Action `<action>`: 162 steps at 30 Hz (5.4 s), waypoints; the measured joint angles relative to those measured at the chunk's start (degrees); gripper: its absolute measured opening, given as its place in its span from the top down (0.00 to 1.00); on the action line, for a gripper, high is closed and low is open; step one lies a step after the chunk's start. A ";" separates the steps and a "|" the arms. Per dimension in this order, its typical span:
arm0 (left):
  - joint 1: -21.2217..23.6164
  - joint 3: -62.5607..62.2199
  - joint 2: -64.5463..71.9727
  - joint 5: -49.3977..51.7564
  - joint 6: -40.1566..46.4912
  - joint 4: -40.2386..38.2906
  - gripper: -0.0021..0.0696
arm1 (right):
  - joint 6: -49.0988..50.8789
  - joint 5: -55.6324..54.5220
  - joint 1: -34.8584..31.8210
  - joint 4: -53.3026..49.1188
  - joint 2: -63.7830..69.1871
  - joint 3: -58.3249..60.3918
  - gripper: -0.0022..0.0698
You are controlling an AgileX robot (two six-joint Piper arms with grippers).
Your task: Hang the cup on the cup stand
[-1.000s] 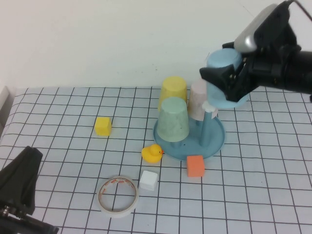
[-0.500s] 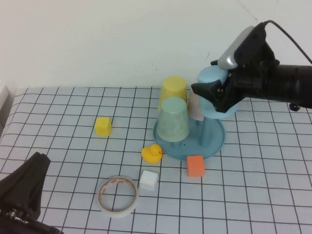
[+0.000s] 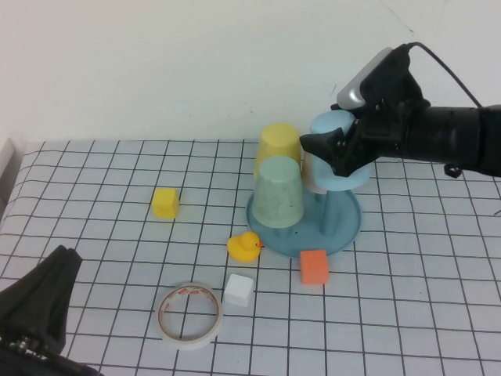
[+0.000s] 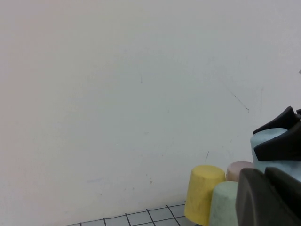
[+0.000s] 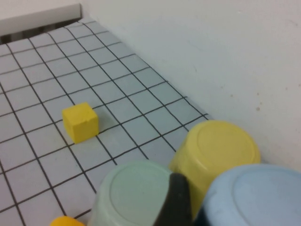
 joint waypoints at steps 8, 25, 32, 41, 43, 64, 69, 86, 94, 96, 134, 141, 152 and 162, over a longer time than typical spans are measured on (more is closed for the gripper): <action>0.00 0.00 0.00 0.00 0.13 0.00 0.97 | 0.13 -0.24 0.00 0.09 1.44 -1.01 0.18; 0.00 0.00 0.00 0.09 2.67 -0.89 0.97 | 10.18 -1.99 0.00 0.09 1.86 -1.01 0.05; 0.00 0.00 -4.29 6.66 4.59 -3.09 0.97 | 33.56 -1.15 0.00 -15.00 -6.70 -1.01 0.48; 0.00 0.12 -20.06 31.59 18.41 -16.63 0.97 | 45.60 10.25 -0.44 -26.20 -23.08 5.13 0.95; 0.00 0.21 -23.34 36.13 23.62 -20.36 0.97 | 42.63 8.19 -0.44 -22.17 -27.97 9.06 0.95; 0.00 0.57 -29.74 46.19 34.11 -25.00 0.97 | 24.48 -3.60 -0.44 0.02 -86.08 46.58 0.96; 0.00 0.57 -29.74 49.24 34.30 -25.00 0.97 | 24.58 -3.60 -0.44 0.02 -93.17 51.30 0.96; 0.00 0.57 -29.74 58.10 34.30 -24.67 0.97 | 22.96 -12.26 -0.44 0.11 -96.49 65.04 0.96; 0.00 0.57 -29.74 62.51 34.30 -24.41 0.97 | 17.41 -21.64 -0.44 1.01 -96.49 65.29 0.96; 0.00 0.57 -29.74 63.64 34.30 -24.31 0.97 | 16.60 -23.36 -0.44 1.14 -96.62 65.42 0.96; 0.00 0.57 -29.79 78.91 34.40 -23.64 0.97 | 125.60 -6.38 -18.55 -104.59 -110.16 76.02 0.97; 0.00 0.57 -29.79 79.04 34.30 -23.64 0.97 | 127.28 -6.01 -18.55 -104.71 -110.16 75.91 0.97; 0.00 0.57 -29.79 79.04 34.30 -23.64 0.97 | 127.45 -5.88 -18.55 -104.71 -110.16 75.91 0.97; 0.00 0.57 -29.79 79.04 34.30 -23.64 0.97 | 127.45 -5.84 -18.55 -104.71 -110.16 75.91 0.97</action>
